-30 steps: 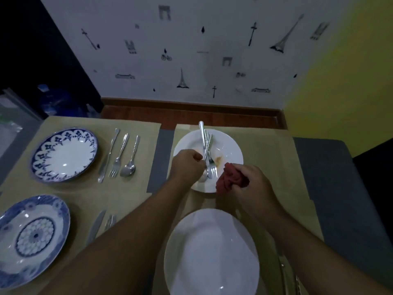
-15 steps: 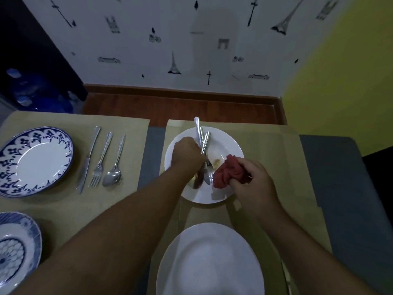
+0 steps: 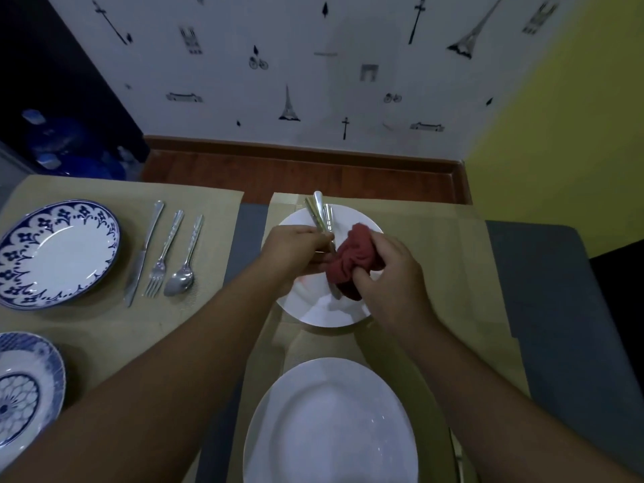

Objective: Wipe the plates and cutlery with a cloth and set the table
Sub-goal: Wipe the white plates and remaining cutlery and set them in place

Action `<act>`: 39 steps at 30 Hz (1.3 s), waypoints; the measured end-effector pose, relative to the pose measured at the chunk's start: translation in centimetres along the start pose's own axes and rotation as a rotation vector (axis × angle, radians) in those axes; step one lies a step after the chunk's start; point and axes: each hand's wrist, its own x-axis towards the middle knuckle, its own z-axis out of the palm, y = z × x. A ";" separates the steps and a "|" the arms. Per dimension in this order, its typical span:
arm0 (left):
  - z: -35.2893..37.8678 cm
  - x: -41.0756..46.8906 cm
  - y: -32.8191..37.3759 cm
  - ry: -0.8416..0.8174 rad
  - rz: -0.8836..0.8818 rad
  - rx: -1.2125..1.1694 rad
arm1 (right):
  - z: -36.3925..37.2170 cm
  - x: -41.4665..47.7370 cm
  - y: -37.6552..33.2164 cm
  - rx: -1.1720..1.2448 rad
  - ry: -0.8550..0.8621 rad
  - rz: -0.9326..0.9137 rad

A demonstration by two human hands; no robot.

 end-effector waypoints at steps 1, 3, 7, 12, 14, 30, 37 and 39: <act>0.0 -0.1 0.0 0.013 -0.011 -0.011 | 0.1 -0.1 0.0 -0.025 -0.040 -0.049; 0.0 -0.1 -0.1 0.035 -0.018 -0.010 | 0.5 -0.5 0.2 -0.087 -0.094 -0.111; 0.0 -0.1 -0.6 0.053 0.000 0.008 | 1.0 -2.1 0.3 -0.122 -0.126 -0.112; 0.0 -0.4 -1.1 0.062 0.058 0.106 | 1.4 -1.9 0.1 -0.145 -0.165 -0.097; -0.3 -0.3 -0.9 0.062 0.064 0.070 | 1.2 -2.1 0.1 -0.164 -0.126 -0.121; -1.4 -0.3 -0.3 0.026 0.055 0.000 | 1.3 -2.0 -0.4 -0.125 -0.126 0.034; -2.3 -0.3 -0.2 -0.053 0.004 -0.011 | 1.4 -0.6 -1.1 -0.072 -0.145 0.090; -2.8 -0.2 0.0 -0.067 0.013 0.013 | 1.1 -1.1 -0.7 -0.070 -0.209 0.110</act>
